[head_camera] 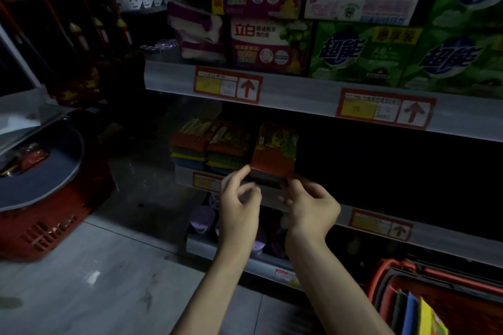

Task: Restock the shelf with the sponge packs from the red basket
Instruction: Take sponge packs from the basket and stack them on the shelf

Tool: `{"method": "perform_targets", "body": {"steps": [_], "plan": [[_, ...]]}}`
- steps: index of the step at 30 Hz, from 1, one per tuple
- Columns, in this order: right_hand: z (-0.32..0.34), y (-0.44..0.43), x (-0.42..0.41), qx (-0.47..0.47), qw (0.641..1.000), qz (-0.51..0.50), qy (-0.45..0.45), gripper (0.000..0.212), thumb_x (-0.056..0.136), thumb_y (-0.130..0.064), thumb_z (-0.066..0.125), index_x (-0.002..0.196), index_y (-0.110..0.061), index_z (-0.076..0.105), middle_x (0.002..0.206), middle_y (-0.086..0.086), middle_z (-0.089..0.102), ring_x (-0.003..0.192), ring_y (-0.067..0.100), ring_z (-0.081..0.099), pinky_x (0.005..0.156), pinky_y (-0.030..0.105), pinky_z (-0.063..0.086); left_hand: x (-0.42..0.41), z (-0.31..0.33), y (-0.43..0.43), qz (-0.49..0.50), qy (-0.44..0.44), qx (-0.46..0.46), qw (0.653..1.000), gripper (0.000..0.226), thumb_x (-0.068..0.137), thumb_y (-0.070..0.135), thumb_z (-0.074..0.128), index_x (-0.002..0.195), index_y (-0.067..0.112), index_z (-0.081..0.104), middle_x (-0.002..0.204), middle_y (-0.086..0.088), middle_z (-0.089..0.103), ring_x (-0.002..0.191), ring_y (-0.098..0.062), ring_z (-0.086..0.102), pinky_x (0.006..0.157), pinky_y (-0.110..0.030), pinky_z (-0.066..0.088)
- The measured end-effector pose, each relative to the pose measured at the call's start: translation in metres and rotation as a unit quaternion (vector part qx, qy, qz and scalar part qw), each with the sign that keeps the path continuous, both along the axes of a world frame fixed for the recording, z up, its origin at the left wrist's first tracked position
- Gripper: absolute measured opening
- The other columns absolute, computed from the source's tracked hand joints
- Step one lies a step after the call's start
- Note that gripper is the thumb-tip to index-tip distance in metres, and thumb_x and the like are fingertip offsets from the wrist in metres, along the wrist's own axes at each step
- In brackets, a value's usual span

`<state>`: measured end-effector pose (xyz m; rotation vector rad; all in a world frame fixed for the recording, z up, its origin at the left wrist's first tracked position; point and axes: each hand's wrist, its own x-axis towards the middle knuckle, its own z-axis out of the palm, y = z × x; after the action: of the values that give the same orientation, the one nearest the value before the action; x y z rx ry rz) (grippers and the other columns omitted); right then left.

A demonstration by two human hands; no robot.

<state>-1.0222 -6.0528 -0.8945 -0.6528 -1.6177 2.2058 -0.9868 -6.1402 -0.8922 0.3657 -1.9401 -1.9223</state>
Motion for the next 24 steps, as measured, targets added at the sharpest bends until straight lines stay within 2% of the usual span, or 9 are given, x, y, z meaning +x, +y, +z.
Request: {"method": "perform_targets", "body": {"steps": [3,6,10,13,15,18,20,22,24], "plan": [[-0.005,-0.002,-0.005,0.064,0.998,-0.010,-0.013,0.009,0.086,-0.014,0.079,0.079,-0.020,0.080,0.066,-0.003,0.076,0.066,0.013,0.076,0.067,0.044,0.065,-0.005,0.000,-0.003,0.003,-0.026,-0.057,0.998,0.043,0.102,0.007,0.057,0.140,0.027,0.054,0.134,0.015,0.047,0.095,0.013,0.061,0.075,-0.009,0.052],[-0.006,-0.004,-0.007,0.115,0.993,-0.010,-0.023,0.017,0.085,-0.020,0.078,0.073,-0.032,0.075,0.069,-0.004,0.076,0.069,0.016,0.075,0.071,0.048,0.064,-0.009,0.001,-0.006,0.005,-0.052,-0.076,0.996,0.050,0.102,0.013,0.058,0.149,0.026,0.048,0.131,0.010,0.055,0.095,0.007,0.061,0.070,-0.011,0.049],[-0.002,-0.003,-0.008,0.147,0.989,0.013,-0.023,0.020,0.088,-0.022,0.076,0.077,-0.038,0.072,0.072,-0.003,0.076,0.064,0.014,0.073,0.066,0.047,0.064,-0.011,0.003,-0.009,0.008,-0.073,-0.073,0.995,0.052,0.103,0.017,0.058,0.152,0.029,0.044,0.104,0.012,0.064,0.089,0.005,0.060,0.065,-0.010,0.044],[-0.001,0.001,-0.010,0.151,0.987,0.049,-0.014,0.013,0.093,-0.022,0.072,0.090,-0.035,0.076,0.081,-0.003,0.077,0.062,0.013,0.073,0.063,0.045,0.064,-0.013,0.003,-0.011,0.008,-0.083,-0.067,0.994,0.054,0.103,0.017,0.059,0.154,0.027,0.042,0.100,0.011,0.064,0.081,0.014,0.059,0.060,-0.002,0.044],[-0.001,0.002,-0.010,0.141,0.987,0.078,0.000,0.020,0.095,-0.022,0.068,0.093,-0.040,0.075,0.087,-0.012,0.076,0.074,0.010,0.073,0.072,0.047,0.064,-0.015,0.003,-0.012,0.003,-0.084,-0.056,0.995,0.054,0.103,0.016,0.059,0.154,0.025,0.041,0.099,0.011,0.062,0.075,0.028,0.053,0.058,0.003,0.040],[-0.001,0.004,-0.008,0.129,0.985,0.110,-0.001,0.032,0.095,-0.019,0.064,0.086,-0.049,0.070,0.092,-0.018,0.074,0.088,0.011,0.072,0.083,0.050,0.062,-0.015,0.003,-0.013,0.000,-0.081,-0.033,0.996,0.052,0.104,0.017,0.058,0.153,0.025,0.043,0.095,0.023,0.053,0.071,0.030,0.052,0.057,0.001,0.041],[-0.002,0.009,-0.006,0.124,0.986,0.115,-0.011,0.026,0.094,-0.020,0.064,0.083,-0.043,0.069,0.088,-0.009,0.075,0.084,0.021,0.074,0.080,0.048,0.063,-0.015,0.002,-0.013,0.001,-0.077,-0.027,0.997,0.049,0.104,0.016,0.057,0.151,0.025,0.045,0.095,0.026,0.050,0.071,0.032,0.051,0.058,0.000,0.043],[-0.006,0.015,-0.002,0.128,0.985,0.117,-0.008,0.013,0.088,-0.026,0.064,0.091,-0.035,0.072,0.089,0.004,0.076,0.084,0.035,0.073,0.072,0.041,0.058,-0.015,0.000,-0.013,0.005,-0.074,-0.029,0.997,0.044,0.104,0.016,0.057,0.146,0.026,0.050,0.097,0.025,0.053,0.072,0.031,0.052,0.058,0.001,0.042],[-0.011,0.020,0.002,0.135,0.983,0.123,-0.004,0.023,0.088,-0.020,0.064,0.108,-0.027,0.074,0.097,0.006,0.076,0.088,0.031,0.073,0.069,0.038,0.058,-0.015,-0.003,-0.014,0.010,-0.073,-0.032,0.997,0.039,0.104,0.014,0.058,0.141,0.025,0.054,0.099,0.023,0.056,0.074,0.029,0.053,0.058,0.001,0.042]]}}
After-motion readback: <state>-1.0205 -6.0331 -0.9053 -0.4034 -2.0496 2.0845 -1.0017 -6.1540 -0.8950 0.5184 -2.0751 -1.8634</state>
